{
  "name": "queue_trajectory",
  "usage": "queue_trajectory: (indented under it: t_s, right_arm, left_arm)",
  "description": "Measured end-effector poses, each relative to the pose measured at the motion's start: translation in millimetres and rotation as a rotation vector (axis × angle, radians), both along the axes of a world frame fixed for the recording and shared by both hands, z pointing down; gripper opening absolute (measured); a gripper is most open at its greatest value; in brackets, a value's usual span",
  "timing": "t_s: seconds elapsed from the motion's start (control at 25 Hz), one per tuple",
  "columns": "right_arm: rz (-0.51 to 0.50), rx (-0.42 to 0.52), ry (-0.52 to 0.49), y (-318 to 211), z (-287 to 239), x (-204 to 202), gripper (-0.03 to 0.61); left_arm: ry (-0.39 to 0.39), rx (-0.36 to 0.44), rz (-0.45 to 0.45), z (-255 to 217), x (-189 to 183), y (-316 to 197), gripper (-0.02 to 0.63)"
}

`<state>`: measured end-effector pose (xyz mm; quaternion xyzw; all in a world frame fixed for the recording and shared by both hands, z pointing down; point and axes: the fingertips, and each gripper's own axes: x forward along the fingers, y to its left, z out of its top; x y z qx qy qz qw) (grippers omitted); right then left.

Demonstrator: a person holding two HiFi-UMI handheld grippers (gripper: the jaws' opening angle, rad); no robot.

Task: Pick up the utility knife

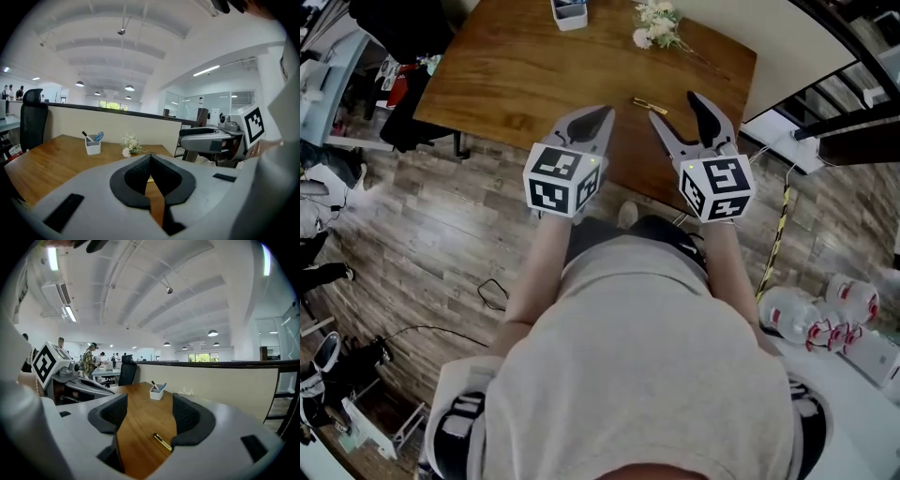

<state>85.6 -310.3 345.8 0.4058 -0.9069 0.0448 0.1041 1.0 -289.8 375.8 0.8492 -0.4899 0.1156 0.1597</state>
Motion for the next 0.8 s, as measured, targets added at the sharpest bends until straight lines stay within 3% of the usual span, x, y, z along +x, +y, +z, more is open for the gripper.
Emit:
queue_trajectory:
  t_s: [0.28,0.8]
  right_arm:
    - [-0.025,-0.061,-0.008,-17,22,1,0.295]
    - [-0.032,-0.135,0.030,-34,46,-9,0.291]
  left_arm:
    - [-0.005,-0.064,-0.018,20,1,-15,0.012]
    - [0.012,-0.113,0.056,35,8,-48,0.012]
